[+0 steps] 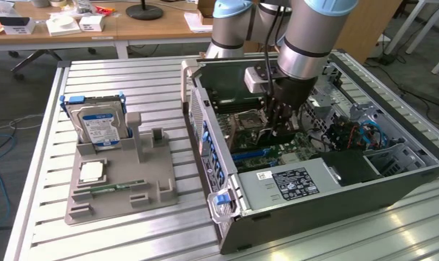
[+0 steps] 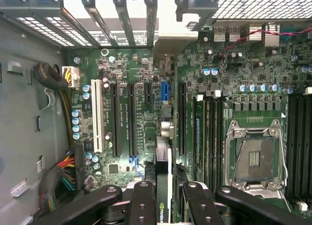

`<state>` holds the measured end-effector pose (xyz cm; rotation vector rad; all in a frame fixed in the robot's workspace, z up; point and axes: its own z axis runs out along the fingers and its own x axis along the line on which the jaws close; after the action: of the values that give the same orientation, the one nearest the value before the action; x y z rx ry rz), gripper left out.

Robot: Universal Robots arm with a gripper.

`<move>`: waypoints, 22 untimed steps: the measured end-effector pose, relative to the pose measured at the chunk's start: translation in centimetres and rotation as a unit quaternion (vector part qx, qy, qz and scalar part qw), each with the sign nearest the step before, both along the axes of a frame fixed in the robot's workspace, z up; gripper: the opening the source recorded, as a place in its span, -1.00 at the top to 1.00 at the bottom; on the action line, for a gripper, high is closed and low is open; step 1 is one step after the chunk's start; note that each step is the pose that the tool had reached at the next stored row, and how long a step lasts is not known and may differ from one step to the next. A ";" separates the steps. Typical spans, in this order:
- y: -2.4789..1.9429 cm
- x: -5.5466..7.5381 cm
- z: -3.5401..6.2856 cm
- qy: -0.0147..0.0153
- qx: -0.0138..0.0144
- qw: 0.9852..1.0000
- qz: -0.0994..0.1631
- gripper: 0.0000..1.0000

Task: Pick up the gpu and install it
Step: 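Insert the gpu into the slot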

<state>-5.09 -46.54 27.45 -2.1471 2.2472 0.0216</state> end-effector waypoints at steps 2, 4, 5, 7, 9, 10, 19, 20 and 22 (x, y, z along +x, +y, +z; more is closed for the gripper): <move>0.00 -0.1 -0.15 0.000 0.000 1.000 0.000 0.47; 0.00 -0.1 -0.23 -0.001 0.000 1.000 0.000 0.47; 0.00 -0.1 -0.23 -0.001 0.000 1.000 0.000 0.47; 0.00 -0.2 -0.24 -0.001 0.000 1.000 0.000 0.47; 0.00 -0.4 -0.25 -0.001 0.000 1.000 0.000 0.47; 0.00 -0.5 -0.25 -0.001 0.000 1.000 0.000 0.47; -0.14 -0.8 -0.25 -0.001 0.000 1.000 0.000 0.47; -0.14 -0.9 -0.25 -0.001 0.000 1.000 0.000 0.47; -0.15 -1.1 -0.31 -0.001 0.000 1.000 0.000 0.47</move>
<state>-6.17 -46.70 27.14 -2.1461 2.2454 0.0204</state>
